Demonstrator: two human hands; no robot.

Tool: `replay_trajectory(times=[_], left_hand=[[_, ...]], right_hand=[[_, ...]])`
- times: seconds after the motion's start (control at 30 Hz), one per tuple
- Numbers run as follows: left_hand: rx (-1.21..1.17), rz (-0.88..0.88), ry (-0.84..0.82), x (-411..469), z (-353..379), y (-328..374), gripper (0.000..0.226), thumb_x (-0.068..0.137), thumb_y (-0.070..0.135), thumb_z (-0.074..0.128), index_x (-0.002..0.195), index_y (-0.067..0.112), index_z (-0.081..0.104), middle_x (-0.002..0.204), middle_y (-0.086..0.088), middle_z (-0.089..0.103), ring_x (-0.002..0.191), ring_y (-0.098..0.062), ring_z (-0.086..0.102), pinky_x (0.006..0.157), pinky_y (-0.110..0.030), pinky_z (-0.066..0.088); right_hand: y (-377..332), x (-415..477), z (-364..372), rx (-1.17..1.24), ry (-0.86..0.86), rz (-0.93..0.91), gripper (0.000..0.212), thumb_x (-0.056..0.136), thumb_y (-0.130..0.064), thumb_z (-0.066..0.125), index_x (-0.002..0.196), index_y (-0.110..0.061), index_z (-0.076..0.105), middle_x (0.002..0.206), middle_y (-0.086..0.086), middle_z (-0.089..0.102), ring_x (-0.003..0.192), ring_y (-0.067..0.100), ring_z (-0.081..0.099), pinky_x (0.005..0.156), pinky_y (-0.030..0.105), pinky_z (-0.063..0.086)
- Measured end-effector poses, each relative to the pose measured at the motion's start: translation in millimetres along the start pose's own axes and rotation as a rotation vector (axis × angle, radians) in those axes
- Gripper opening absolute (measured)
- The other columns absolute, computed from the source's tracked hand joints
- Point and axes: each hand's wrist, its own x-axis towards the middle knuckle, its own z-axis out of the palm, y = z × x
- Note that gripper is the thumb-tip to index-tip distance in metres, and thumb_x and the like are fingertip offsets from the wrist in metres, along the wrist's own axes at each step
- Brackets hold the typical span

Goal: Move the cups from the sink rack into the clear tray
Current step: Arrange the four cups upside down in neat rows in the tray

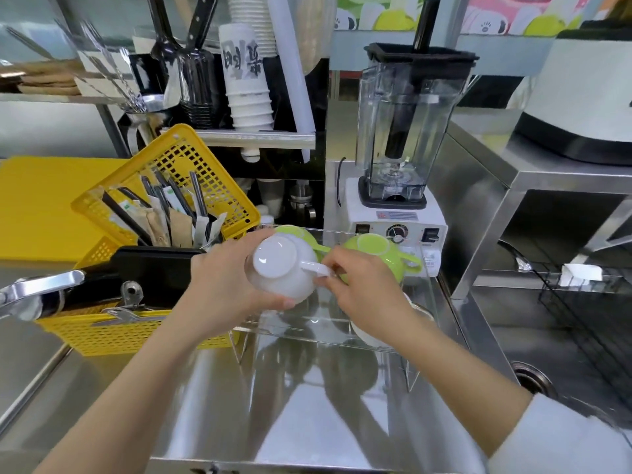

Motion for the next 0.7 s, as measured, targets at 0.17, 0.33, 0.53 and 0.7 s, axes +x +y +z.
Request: replay_trajectory(times=[0.17,0.33,0.53,0.7], left_hand=[[0.168,-0.079,-0.13,8.6,-2.8,-9.8,0.08,0.036,0.069,0.065,0.112,0.05,0.045,0.096,0.013,0.06,0.102,-0.02,0.045,0.079,-0.031,0.015],[0.193,-0.093,-0.224,13.4,11.3,-20.4,0.067,0.035,0.071,0.064,0.097,0.056,0.046,0.09,0.022,0.058,0.1,-0.015,0.044,0.069,-0.027,0.009],[0.244,-0.069,-0.266,22.4,19.0,-32.0,0.079,0.035,0.069,0.066,0.109,0.053,0.044,0.097,0.019,0.061,0.102,-0.017,0.044,0.069,-0.029,0.009],[0.246,-0.057,-0.306,25.9,20.7,-34.9,0.084,0.035,0.068,0.066,0.114,0.05,0.045,0.1,0.015,0.061,0.103,-0.018,0.042,0.073,-0.03,0.01]], right_hand=[[4.5,2.0,9.7,0.006,-0.024,-0.018,0.014,0.079,-0.006,0.065,0.09,-0.009,0.057,0.067,-0.005,0.058,0.066,0.022,0.047,0.076,0.035,0.031],[14.4,0.2,18.0,-0.162,-0.095,-0.046,0.02,0.078,-0.011,0.065,0.096,-0.015,0.056,0.079,0.002,0.057,0.077,0.018,0.039,0.073,0.032,0.019],[16.6,0.4,24.3,-0.314,-0.184,-0.08,0.015,0.083,-0.02,0.059,0.097,-0.015,0.053,0.091,0.008,0.06,0.088,0.028,0.044,0.077,0.034,0.021],[18.2,3.1,25.4,-0.338,-0.25,-0.06,0.015,0.084,-0.021,0.058,0.096,-0.015,0.051,0.091,0.008,0.057,0.09,0.028,0.044,0.081,0.035,0.025]])
